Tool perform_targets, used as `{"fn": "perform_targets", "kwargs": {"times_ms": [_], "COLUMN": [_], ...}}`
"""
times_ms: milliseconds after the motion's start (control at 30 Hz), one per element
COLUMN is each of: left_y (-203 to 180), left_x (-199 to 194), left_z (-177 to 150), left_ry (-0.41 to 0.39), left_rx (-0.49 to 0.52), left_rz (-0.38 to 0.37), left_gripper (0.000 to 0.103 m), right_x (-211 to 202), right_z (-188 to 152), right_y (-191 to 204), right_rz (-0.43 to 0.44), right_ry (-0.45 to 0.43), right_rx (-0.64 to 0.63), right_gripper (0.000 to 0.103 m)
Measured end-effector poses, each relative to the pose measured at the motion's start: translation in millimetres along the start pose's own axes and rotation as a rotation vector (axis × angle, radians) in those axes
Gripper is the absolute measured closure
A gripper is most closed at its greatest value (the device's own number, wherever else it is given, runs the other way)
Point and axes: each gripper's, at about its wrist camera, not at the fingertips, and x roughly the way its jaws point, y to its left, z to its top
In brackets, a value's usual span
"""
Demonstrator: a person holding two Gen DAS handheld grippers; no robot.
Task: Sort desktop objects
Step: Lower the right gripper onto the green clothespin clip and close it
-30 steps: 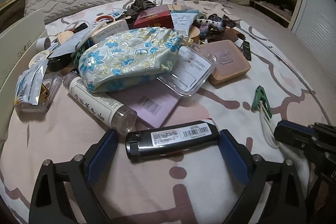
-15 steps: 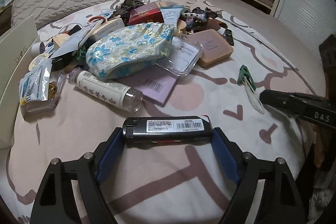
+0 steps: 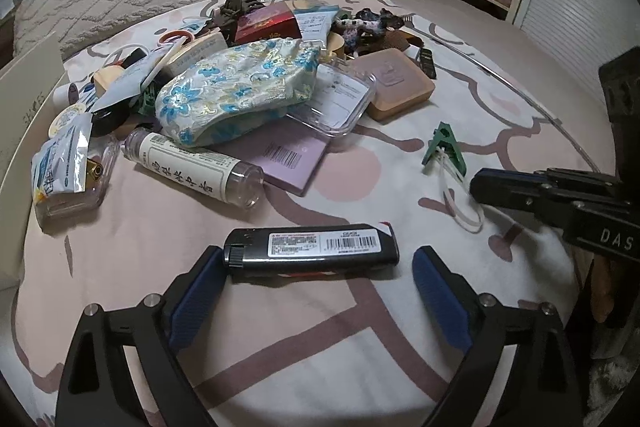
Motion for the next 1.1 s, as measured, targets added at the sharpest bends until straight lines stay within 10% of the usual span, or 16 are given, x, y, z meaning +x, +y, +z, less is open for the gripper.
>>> {"fn": "perform_targets", "kwargs": {"times_ms": [133, 233, 833, 967, 1100], "left_y": [-0.8, 0.4, 2.7, 2.2, 1.0], "left_x": [1.0, 0.9, 1.6, 2.9, 7.3], "left_z": [-0.1, 0.2, 0.1, -0.6, -2.9], "left_ry": [-0.007, -0.009, -0.006, -0.007, -0.012], "left_rx": [-0.016, -0.027, -0.044, -0.041, -0.044], "left_rz": [0.007, 0.002, -0.010, -0.014, -0.012], "left_gripper": [0.006, 0.006, 0.006, 0.003, 0.001], "right_x": [-5.0, -8.0, 44.6, 48.2, 49.3], "right_z": [2.2, 6.6, 41.8, 37.7, 32.2], "right_y": [-1.9, 3.0, -3.2, 3.1, 9.7], "right_rz": [-0.018, -0.039, -0.206, -0.210, -0.204], "right_ry": [-0.028, -0.055, 0.061, 0.055, 0.060], "right_rx": [0.008, -0.037, -0.310, -0.350, -0.379], "right_gripper": [0.089, 0.000, 0.000, 0.024, 0.025]}}
